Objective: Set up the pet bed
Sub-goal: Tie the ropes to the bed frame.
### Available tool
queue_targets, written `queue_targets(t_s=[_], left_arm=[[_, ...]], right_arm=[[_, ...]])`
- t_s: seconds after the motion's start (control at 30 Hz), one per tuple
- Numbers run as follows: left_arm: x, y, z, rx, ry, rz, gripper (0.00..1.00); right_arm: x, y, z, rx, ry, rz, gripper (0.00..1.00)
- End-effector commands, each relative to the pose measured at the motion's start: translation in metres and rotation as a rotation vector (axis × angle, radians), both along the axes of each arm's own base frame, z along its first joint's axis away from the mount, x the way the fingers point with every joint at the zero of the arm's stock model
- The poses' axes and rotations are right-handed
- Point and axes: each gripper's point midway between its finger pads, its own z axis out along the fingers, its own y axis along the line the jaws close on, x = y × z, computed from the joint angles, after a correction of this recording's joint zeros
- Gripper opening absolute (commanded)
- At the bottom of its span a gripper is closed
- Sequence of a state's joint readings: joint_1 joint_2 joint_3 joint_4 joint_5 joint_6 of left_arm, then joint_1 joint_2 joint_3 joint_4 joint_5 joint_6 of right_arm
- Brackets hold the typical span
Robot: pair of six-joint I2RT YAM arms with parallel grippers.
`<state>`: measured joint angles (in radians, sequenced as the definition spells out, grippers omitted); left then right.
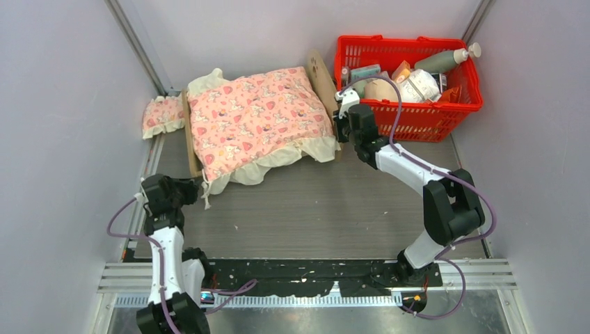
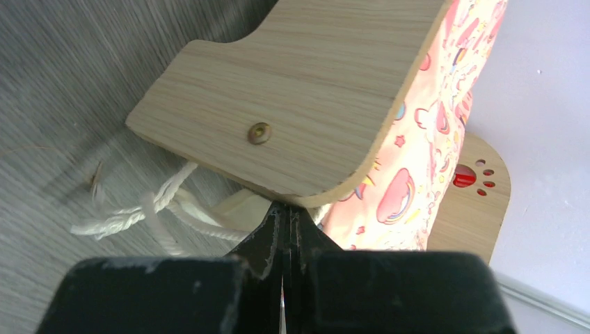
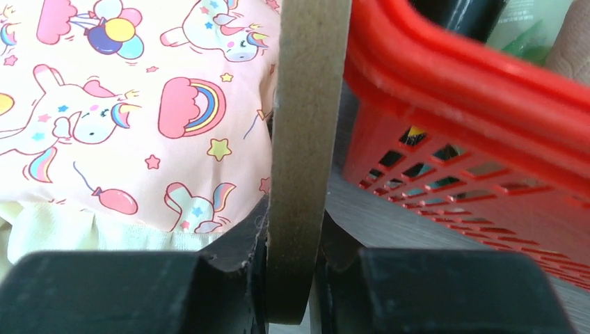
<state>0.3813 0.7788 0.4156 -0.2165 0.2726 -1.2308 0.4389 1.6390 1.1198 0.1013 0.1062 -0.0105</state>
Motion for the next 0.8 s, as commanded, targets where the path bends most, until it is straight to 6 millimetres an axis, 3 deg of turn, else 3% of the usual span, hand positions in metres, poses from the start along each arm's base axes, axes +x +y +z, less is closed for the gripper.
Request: queue_targets(t_s=[0.0, 0.2, 0.33, 0.5, 0.6, 0.63, 0.77], left_arm=[[-0.007, 0.0, 0.025, 0.026, -0.058, 0.038, 0.0], [-0.026, -0.026, 0.034, -0.013, -0.082, -0.012, 0.0], [-0.041, -0.046, 0.021, -0.047, -0.066, -0.066, 0.0], [-0.056, -0.048, 0.002, -0.032, -0.025, -0.054, 0.0], [-0.061, -0.052, -0.009, -0.049, 0.006, -0.069, 0.0], [-0.062, -0.053, -0.011, -0.053, 0.011, -0.071, 0.0], [-0.068, -0.052, -0.01, -0.032, 0.024, -0.072, 0.0]], right_arm=[[-0.032, 0.027, 0.049, -0.033, -0.156, 0.313, 0.05], [-0.053, -0.001, 0.06, -0.083, -0.159, 0.35, 0.05], [-0.063, -0.006, 0.062, -0.11, -0.204, 0.376, 0.05], [-0.062, -0.013, 0.067, -0.136, -0.222, 0.367, 0.07], [-0.06, -0.011, 0.078, -0.035, -0.205, 0.309, 0.27], [-0.06, -0.011, 0.082, -0.01, -0.208, 0.294, 0.4], [-0.078, -0.01, 0.099, 0.162, -0.191, 0.23, 0.48]])
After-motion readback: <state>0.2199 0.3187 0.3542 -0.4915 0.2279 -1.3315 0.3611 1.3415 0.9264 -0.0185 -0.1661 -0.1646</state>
